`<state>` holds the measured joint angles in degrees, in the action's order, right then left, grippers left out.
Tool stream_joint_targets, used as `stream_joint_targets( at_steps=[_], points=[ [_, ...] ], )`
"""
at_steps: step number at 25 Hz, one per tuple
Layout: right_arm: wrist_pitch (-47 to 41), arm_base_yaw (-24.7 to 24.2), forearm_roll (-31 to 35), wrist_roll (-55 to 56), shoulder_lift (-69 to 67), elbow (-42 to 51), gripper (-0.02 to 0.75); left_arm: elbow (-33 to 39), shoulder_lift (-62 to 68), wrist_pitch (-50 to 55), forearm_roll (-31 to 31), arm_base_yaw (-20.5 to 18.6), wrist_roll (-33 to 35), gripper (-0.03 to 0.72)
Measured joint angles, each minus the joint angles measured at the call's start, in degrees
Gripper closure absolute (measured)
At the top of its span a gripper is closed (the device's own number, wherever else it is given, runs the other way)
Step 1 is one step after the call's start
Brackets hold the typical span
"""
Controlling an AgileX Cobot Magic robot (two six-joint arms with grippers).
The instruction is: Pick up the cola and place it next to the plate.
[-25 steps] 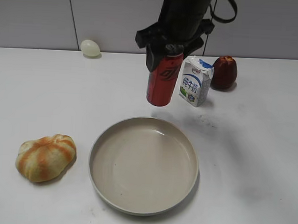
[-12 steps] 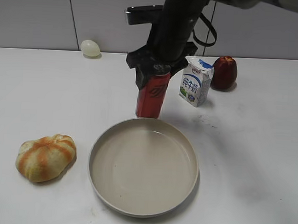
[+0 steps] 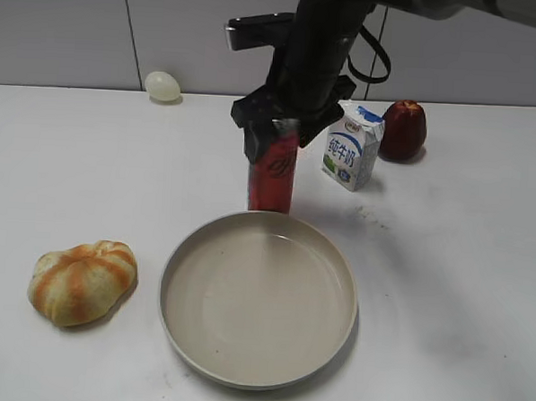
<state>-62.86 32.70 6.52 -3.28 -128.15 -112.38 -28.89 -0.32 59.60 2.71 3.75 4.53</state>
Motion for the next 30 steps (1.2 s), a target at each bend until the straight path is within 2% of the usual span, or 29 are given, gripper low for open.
stream_joint_targets(
  at_steps=[2,12,15,24,30],
  points=[
    [-0.3,0.0,0.0,-0.1,0.0,-0.6,0.079,0.0,0.0,0.0,0.0,0.0,0.0,0.452],
    [-3.2,-1.6,0.1,-0.1,2.1,-9.5,0.076,0.0,0.0,0.0,0.0,0.0,0.0,0.452],
    [-4.1,-5.5,0.0,0.0,4.2,-9.6,0.078,0.0,0.0,0.0,0.0,0.0,0.0,0.452],
    [-6.4,-22.9,-3.1,1.3,12.7,-5.3,0.09,0.0,0.0,0.0,0.0,0.0,0.0,0.452],
    [-6.6,-29.1,-3.6,1.5,20.5,0.3,0.103,0.0,0.0,0.0,0.0,0.0,0.0,0.452]
  ],
)
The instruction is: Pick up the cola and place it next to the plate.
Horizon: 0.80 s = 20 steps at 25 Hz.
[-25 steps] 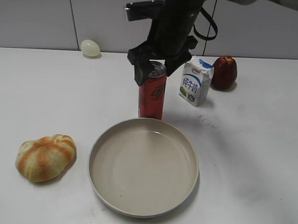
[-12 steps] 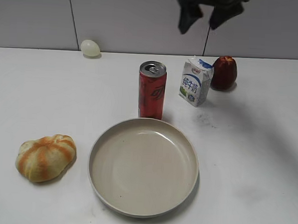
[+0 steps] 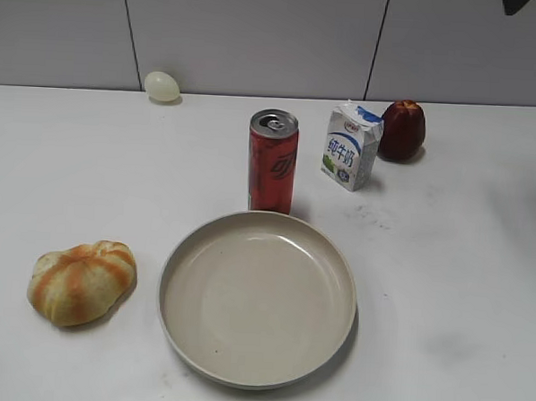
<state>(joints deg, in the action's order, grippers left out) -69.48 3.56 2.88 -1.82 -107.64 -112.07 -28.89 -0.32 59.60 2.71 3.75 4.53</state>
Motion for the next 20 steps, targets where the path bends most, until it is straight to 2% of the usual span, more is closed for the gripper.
stream_joint_targets(
  at_steps=[5,14,20],
  points=[
    [0.1,-0.3,0.0,0.1,6.9,6.5,0.107,0.0,0.0,0.0,0.0,0.0,0.0,0.452],
    [0.2,-0.3,-0.3,0.5,28.8,38.5,0.124,0.0,0.0,0.0,0.0,0.0,0.0,0.452],
    [2.8,-0.3,0.0,1.1,44.0,56.7,0.139,0.0,0.0,0.0,0.0,0.0,0.0,0.452]
  ],
)
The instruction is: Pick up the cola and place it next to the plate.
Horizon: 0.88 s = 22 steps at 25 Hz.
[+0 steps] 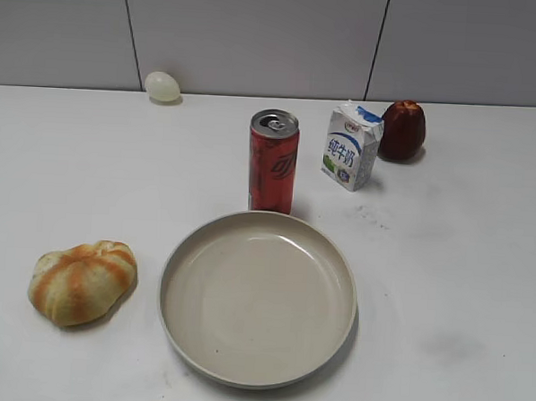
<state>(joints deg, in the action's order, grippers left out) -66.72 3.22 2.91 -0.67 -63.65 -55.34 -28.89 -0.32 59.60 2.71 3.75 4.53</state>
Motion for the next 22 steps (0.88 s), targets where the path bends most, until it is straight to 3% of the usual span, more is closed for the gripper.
stream_joint_targets(
  at_steps=[10,22],
  points=[
    [4.1,0.0,0.6,0.7,25.3,19.0,0.144,0.0,0.0,0.0,0.0,0.0,0.0,0.452],
    [6.6,0.0,0.8,0.7,49.3,27.1,0.144,0.0,0.0,0.0,0.0,0.0,0.0,0.452]
  ],
)
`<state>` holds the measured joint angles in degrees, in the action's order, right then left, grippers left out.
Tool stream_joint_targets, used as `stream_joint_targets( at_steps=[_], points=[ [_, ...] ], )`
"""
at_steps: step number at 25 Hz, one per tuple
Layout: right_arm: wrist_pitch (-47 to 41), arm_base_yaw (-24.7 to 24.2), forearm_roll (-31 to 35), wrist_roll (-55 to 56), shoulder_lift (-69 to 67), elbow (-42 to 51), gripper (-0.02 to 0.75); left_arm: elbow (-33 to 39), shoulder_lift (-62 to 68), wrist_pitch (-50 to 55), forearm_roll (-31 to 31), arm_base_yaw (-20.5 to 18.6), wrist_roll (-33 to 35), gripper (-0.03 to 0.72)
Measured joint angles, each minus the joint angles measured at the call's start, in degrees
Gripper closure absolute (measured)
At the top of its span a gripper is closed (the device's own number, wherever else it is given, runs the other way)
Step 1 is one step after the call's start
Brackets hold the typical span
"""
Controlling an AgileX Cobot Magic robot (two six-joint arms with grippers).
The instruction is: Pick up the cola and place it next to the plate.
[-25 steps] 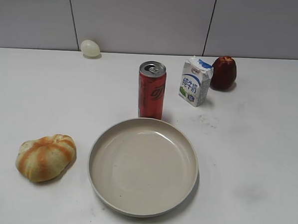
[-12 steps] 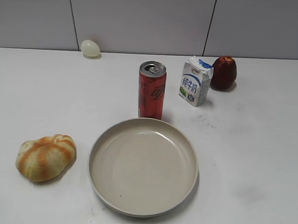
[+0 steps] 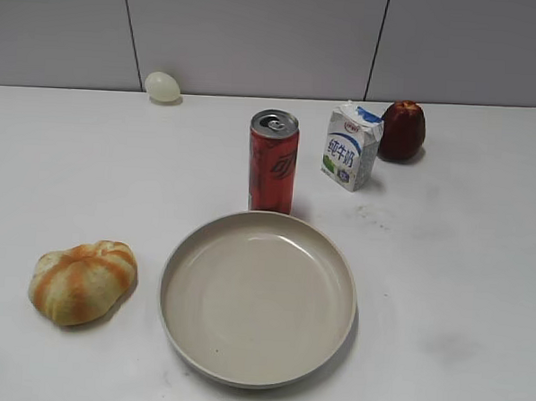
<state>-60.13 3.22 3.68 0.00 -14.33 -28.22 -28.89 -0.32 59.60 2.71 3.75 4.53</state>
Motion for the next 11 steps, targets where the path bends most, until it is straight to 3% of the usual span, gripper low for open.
stream_joint_targets(
  at_steps=[11],
  points=[
    [0.2,0.0,0.0,0.0,12.8,0.0,0.144,0.0,0.0,0.0,0.0,0.0,0.0,0.452]
  ],
)
